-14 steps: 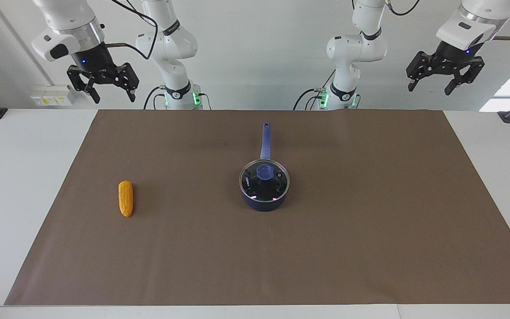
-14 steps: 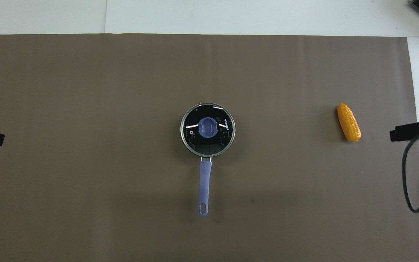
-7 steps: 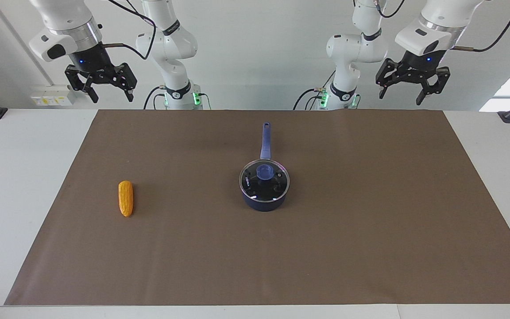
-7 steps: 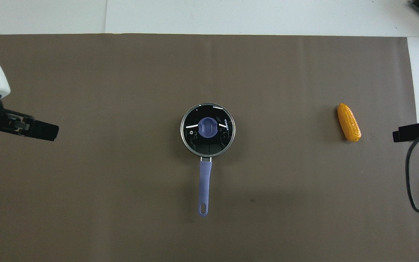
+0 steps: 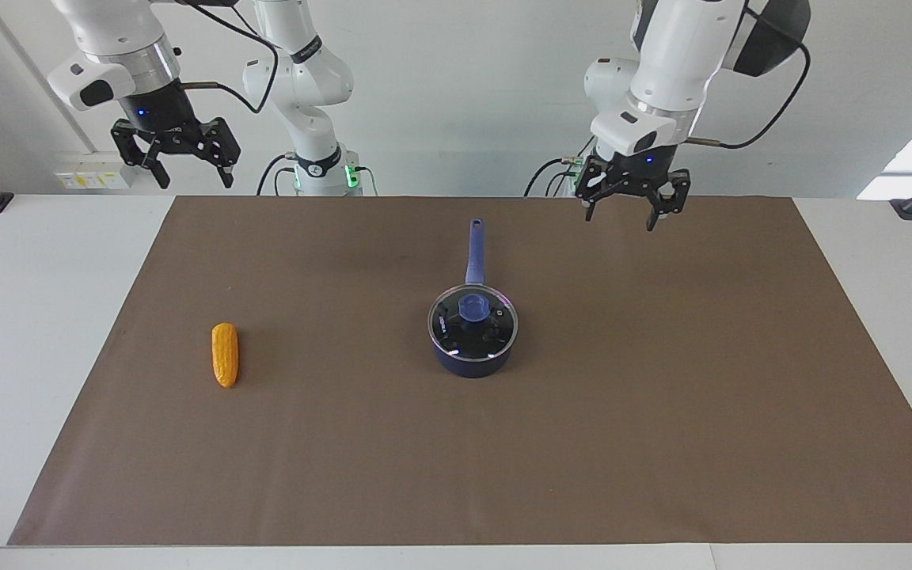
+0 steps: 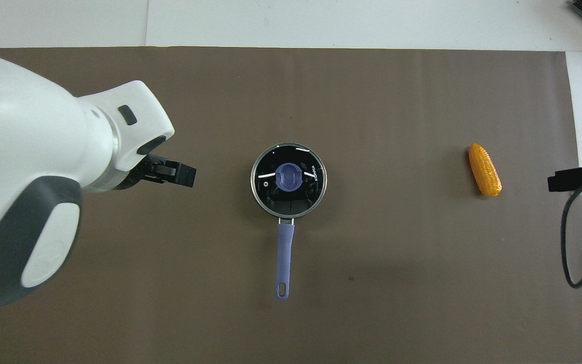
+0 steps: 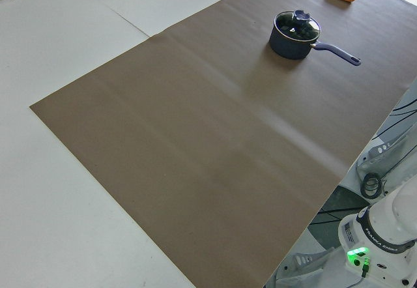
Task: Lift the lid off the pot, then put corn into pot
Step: 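Reach the left gripper to the blue knob of the glass lid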
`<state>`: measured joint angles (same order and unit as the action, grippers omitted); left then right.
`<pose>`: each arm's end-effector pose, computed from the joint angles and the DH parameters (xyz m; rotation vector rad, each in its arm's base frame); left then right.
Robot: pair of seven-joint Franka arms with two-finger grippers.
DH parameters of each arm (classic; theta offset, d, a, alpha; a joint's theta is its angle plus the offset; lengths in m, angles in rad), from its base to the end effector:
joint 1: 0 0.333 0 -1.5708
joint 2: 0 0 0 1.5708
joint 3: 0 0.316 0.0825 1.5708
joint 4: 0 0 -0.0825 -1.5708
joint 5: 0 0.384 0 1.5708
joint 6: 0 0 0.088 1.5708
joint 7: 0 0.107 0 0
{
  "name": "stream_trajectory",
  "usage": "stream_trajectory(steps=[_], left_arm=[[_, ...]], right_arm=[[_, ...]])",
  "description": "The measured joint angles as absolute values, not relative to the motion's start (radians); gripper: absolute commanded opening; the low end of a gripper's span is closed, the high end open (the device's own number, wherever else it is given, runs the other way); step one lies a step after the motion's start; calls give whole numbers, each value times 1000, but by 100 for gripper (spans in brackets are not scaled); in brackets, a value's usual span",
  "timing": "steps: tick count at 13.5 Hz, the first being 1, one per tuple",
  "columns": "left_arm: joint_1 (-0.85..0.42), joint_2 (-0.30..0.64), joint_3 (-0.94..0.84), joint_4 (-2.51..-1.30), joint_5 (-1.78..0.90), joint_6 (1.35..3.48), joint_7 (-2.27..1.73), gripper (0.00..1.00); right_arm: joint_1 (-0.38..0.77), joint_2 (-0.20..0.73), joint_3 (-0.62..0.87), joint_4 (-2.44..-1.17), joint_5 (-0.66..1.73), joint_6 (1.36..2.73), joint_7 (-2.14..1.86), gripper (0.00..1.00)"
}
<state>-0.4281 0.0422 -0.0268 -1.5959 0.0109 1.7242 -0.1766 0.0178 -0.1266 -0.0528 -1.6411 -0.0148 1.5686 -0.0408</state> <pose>0.5228 -0.2542 0.6027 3.0909 -0.4347 0.1325 0.5140 -0.0215 0.6587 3.1303 0.0088 0.0839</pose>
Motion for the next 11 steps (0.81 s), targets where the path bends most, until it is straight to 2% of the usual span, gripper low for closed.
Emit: stream_trajectory(steps=[3,7,11], left_arm=[[-501,124,-27,-1602,11,1831,-302,100],[-595,229,-26,-1602,25,1948,-476,100],[-647,298,-25,-1601,35,2013,-586,100]], right_arm=[[-9,-134,-54,-1679,-21,1593,-41,100],[-46,-127,-55,-1771,-21,1734,-41,100],[-41,-55,-49,-1809,-21,1846,-41,100]])
